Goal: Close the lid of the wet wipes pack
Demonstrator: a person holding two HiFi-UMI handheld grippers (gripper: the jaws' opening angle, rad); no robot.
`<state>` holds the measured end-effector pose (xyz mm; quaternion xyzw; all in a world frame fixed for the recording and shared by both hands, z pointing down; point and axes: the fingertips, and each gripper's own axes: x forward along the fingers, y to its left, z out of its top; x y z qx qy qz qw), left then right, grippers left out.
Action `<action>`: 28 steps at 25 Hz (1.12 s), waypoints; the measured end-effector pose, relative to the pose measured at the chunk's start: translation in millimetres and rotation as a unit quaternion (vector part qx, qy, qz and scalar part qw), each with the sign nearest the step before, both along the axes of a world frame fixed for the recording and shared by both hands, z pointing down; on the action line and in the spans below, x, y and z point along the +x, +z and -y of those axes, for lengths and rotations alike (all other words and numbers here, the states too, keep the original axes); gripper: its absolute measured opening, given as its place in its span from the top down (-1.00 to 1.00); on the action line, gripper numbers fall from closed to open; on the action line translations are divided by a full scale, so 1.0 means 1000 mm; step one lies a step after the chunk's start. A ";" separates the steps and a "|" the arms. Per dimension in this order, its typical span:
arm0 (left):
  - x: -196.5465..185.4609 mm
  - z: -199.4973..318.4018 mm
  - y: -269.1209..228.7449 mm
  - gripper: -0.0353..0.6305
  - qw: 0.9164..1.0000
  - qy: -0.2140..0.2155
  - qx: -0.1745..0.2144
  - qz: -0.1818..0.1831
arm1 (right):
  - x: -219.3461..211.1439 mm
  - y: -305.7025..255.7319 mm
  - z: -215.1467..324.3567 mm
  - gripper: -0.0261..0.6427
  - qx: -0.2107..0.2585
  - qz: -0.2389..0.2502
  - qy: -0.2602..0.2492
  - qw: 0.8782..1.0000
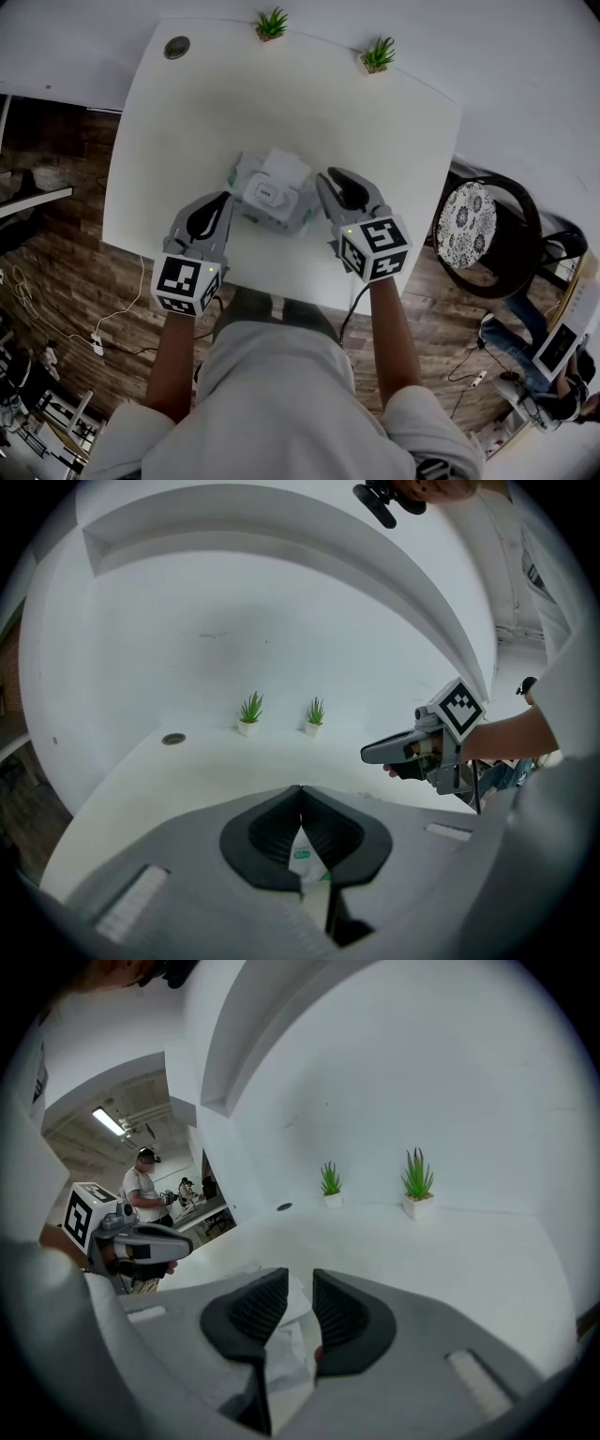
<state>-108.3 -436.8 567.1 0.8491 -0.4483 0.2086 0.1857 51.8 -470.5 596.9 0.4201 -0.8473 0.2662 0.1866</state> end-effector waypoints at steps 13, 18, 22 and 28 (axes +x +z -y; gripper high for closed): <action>-0.001 -0.003 0.014 0.87 1.000 0.012 -0.017 0.002 | -0.031 0.034 0.029 0.67 -0.062 0.022 -0.079 0.995; 0.001 -0.003 0.017 0.87 1.000 0.017 -0.022 0.000 | -0.040 0.049 0.035 0.65 -0.094 0.018 -0.112 0.989; 0.004 -0.005 0.021 0.87 0.999 0.024 -0.026 -0.002 | -0.042 0.056 0.039 0.64 -0.112 0.023 -0.125 0.986; 0.008 -0.005 0.022 0.87 0.999 0.029 -0.028 -0.004 | -0.048 0.064 0.036 0.58 -0.137 0.030 -0.148 0.979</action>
